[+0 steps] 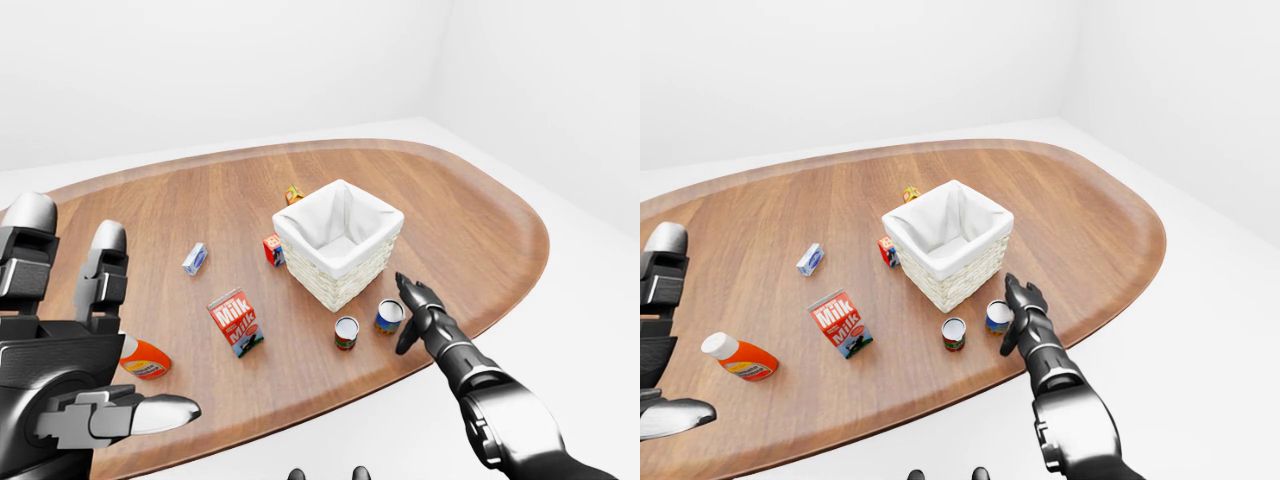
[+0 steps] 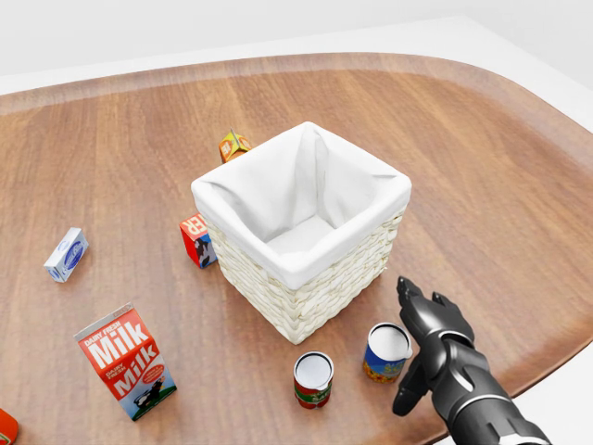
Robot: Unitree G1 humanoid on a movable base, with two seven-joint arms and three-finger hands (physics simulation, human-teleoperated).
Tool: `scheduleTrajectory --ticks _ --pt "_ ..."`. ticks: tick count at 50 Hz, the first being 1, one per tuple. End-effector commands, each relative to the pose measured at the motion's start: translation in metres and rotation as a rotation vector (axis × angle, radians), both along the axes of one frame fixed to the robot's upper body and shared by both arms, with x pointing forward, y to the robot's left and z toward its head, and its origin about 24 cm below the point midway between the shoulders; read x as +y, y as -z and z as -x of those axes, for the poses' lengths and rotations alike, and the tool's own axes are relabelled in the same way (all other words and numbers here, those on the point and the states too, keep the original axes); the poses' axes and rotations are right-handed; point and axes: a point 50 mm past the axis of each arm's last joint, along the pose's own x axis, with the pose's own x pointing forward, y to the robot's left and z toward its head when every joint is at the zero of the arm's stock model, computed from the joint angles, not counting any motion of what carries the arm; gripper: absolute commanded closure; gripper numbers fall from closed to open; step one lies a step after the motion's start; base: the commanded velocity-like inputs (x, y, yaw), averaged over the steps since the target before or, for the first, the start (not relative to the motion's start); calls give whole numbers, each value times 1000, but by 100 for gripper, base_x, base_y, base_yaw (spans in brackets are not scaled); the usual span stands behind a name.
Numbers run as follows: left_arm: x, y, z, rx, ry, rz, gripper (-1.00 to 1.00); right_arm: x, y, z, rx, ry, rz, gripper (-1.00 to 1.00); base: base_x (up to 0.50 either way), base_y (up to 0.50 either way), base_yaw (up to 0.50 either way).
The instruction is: Pick up the alphabet soup and the tomato sauce, and put them in the basket.
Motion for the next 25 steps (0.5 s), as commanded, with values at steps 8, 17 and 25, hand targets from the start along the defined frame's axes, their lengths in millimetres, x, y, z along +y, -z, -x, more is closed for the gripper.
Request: scheduleTrajectory --ticks 8,17,25 --pt "1 -2 0 -10 -1 5 -100 2 0 -1 -3 17 -14 -100 0 0 0" --pt "1 0 0 -2 1 3 -100 4 -1 -2 -6 20 -22 -100 0 0 0" --pt "1 0 1 4 3 1 -100 4 -2 -3 -10 31 -38 -100 0 0 0"
